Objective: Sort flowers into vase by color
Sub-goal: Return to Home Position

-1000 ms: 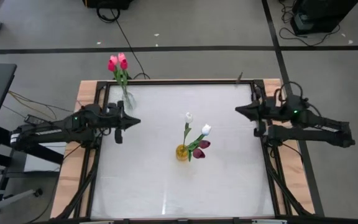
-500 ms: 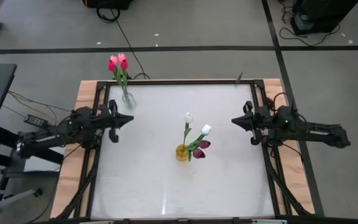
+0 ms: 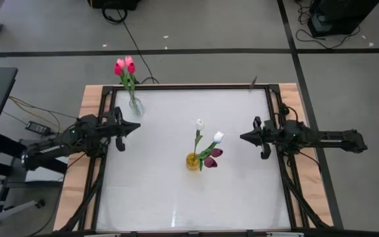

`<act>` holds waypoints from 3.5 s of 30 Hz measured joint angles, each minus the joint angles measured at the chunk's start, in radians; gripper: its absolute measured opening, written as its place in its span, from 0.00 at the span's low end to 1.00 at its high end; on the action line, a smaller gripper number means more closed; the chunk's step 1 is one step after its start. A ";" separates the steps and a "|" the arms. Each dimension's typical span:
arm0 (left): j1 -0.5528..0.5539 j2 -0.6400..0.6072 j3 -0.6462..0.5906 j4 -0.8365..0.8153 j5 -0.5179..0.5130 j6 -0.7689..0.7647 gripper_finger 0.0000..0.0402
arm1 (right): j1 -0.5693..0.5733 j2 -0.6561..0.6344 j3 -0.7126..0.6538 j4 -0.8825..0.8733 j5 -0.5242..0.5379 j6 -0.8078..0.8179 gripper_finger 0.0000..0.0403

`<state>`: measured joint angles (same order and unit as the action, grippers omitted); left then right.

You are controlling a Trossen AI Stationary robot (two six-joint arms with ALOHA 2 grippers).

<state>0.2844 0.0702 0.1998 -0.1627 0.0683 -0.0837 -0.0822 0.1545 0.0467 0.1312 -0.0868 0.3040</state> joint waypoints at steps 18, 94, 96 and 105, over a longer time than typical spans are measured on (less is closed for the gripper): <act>-0.009 0.000 -0.189 0.214 0.177 -0.214 0.00 | -0.001 -0.090 -0.006 -0.080 -0.011 0.066 0.02; -0.129 -0.009 -0.193 0.203 0.038 -0.138 0.07 | 0.003 -0.134 -0.006 -0.118 -0.012 -0.038 0.07; -0.129 -0.009 -0.193 0.203 0.038 -0.138 0.07 | 0.003 -0.134 -0.006 -0.118 -0.012 -0.037 0.07; -0.129 -0.009 -0.193 0.203 0.038 -0.138 0.07 | 0.003 -0.134 -0.006 -0.118 -0.012 -0.038 0.07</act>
<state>0.1555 0.0608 0.0071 0.0404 0.1059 -0.2218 -0.0792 0.0208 0.0410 0.0132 -0.0986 0.2665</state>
